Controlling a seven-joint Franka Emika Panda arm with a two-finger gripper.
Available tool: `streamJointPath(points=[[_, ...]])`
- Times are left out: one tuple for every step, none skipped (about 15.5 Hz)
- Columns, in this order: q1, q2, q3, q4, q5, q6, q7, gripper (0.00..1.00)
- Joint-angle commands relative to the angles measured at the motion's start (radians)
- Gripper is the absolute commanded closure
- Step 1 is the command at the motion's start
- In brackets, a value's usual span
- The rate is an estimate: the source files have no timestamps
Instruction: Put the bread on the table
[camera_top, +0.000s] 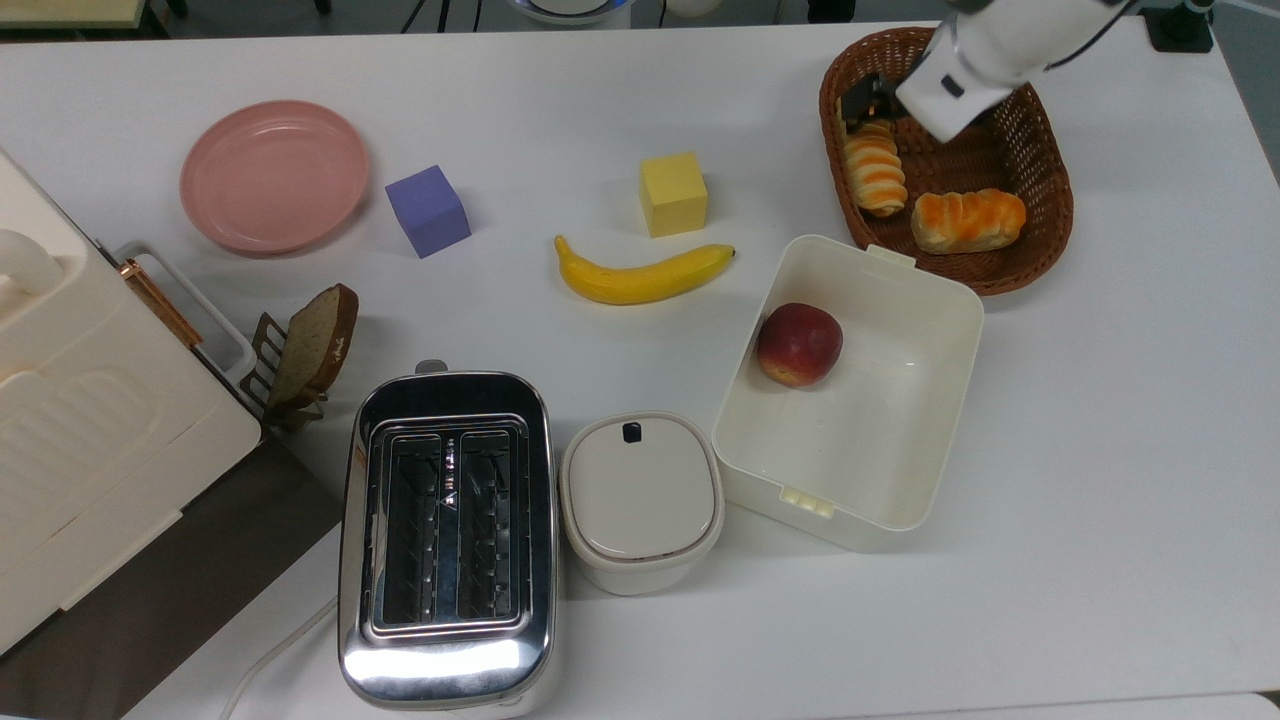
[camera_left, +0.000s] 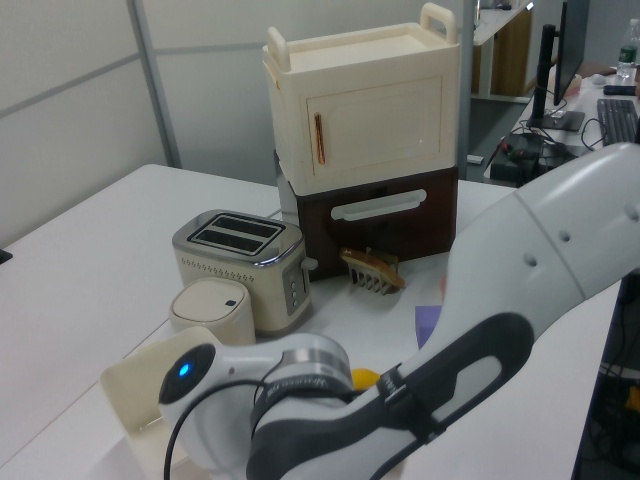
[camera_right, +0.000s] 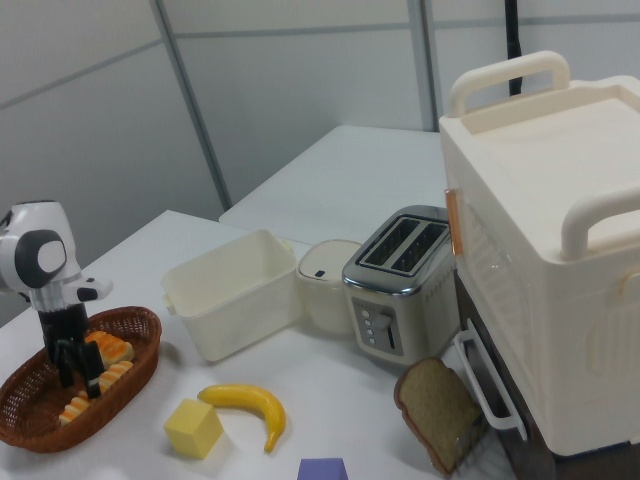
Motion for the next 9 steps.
streamJointPath(points=[[0.02,0.016,-0.01,0.002,-0.028,0.012,0.026,0.07],[0.022,0.016,-0.01,0.001,-0.037,0.012,0.026,0.24],[0.023,0.014,-0.01,0.001,-0.044,0.011,0.026,0.68],[0.023,0.013,-0.01,0.004,-0.044,0.006,0.026,0.95],[0.022,0.008,-0.01,0.004,-0.044,0.003,0.026,1.0],[0.022,0.001,-0.01,0.004,-0.044,-0.001,0.026,1.0],[0.017,-0.027,-0.011,0.005,-0.042,-0.006,0.026,1.0],[0.012,-0.051,-0.011,0.005,-0.042,-0.02,0.026,1.0],[0.009,-0.077,-0.019,0.008,-0.041,-0.046,0.02,1.0]])
